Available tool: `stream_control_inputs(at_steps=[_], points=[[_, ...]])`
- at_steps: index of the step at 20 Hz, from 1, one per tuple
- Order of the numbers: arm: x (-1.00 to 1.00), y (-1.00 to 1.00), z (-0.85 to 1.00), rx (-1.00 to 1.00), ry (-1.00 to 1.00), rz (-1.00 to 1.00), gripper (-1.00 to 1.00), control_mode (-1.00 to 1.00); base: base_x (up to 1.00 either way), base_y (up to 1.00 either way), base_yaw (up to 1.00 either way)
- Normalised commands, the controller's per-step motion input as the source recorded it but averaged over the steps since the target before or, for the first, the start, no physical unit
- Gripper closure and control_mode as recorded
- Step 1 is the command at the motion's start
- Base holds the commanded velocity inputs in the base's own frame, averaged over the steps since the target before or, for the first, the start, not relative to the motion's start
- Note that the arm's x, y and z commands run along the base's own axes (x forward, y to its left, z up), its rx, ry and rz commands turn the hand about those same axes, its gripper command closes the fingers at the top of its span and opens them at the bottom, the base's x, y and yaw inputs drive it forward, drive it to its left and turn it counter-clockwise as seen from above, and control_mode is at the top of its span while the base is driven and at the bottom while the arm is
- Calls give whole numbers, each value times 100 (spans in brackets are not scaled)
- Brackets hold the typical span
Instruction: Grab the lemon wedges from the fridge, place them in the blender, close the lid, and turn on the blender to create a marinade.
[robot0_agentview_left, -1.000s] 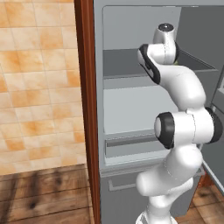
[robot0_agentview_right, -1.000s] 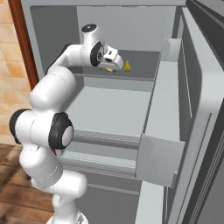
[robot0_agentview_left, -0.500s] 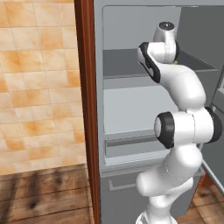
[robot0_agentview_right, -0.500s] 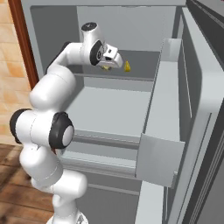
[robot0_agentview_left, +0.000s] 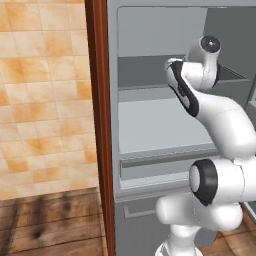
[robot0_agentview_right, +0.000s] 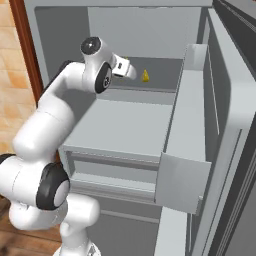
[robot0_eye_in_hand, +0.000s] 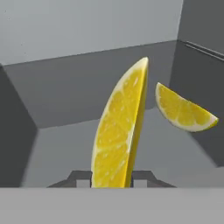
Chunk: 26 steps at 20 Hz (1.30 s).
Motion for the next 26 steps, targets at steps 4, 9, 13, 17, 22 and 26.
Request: stream_control_inputs(at_steps=[4,9,13,17,22,26], points=[[-96,25,19,0,-20,0,100,-100,0,0,0],[-100,32,69,0,-3,0,100,-100,0,0,0],[-100,40,74,0,7,0,100,-100,0,0,0],[-100,36,30,0,9,0,100,-100,0,0,0],[-97,22,-22,0,3,4,100,-100,0,0,0],[-27,17,-63,-11,11,2,100,-100,0,0,0]])
